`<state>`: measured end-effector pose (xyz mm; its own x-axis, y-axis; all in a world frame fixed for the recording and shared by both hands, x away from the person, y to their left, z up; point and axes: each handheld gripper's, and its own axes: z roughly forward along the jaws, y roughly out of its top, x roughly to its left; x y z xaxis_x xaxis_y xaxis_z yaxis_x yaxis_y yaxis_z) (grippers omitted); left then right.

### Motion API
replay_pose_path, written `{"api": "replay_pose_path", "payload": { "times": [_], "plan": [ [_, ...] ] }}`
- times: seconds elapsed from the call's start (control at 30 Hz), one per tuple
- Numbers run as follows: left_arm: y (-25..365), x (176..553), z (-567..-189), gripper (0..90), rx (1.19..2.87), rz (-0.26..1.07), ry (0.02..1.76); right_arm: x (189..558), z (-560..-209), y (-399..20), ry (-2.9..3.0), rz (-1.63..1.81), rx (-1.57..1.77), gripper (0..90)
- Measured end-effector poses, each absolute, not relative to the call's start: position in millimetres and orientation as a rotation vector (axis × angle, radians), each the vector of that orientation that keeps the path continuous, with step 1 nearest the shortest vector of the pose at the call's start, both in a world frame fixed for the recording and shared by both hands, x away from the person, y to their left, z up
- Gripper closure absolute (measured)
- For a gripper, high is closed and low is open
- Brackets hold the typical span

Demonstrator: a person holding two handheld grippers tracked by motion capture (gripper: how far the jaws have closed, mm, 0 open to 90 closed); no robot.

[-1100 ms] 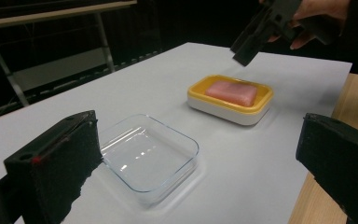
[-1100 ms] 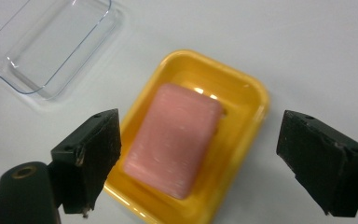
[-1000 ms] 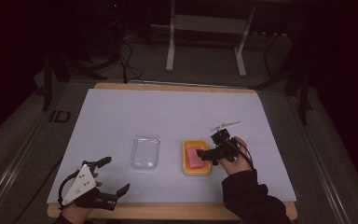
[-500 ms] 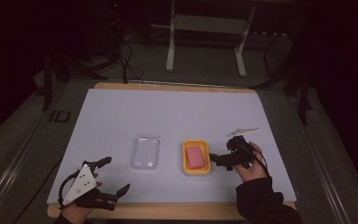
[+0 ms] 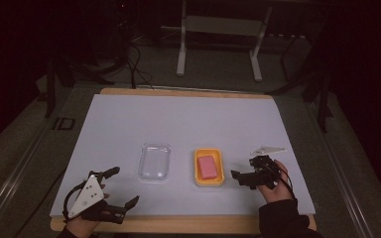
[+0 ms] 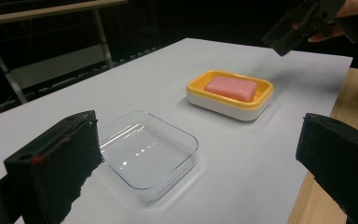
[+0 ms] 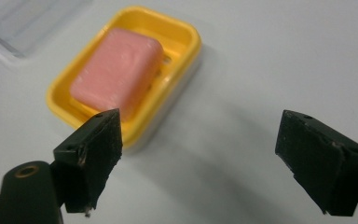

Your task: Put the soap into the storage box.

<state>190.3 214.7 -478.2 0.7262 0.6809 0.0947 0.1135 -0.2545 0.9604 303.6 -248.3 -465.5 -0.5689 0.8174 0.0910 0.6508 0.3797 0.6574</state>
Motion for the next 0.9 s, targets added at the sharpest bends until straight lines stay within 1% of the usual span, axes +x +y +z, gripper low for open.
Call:
{"api": "replay_pose_path", "payload": {
  "times": [0.53,0.9],
  "plan": [
    [215,190,-478,0.2,1.782,0.601,0.619,292,-473,-278,2.329,0.936,1.31,14.6],
    [215,190,-478,0.2,1.784,0.597,0.618,286,-485,-292,2.341,0.919,1.292,14.6]
  ]
}}
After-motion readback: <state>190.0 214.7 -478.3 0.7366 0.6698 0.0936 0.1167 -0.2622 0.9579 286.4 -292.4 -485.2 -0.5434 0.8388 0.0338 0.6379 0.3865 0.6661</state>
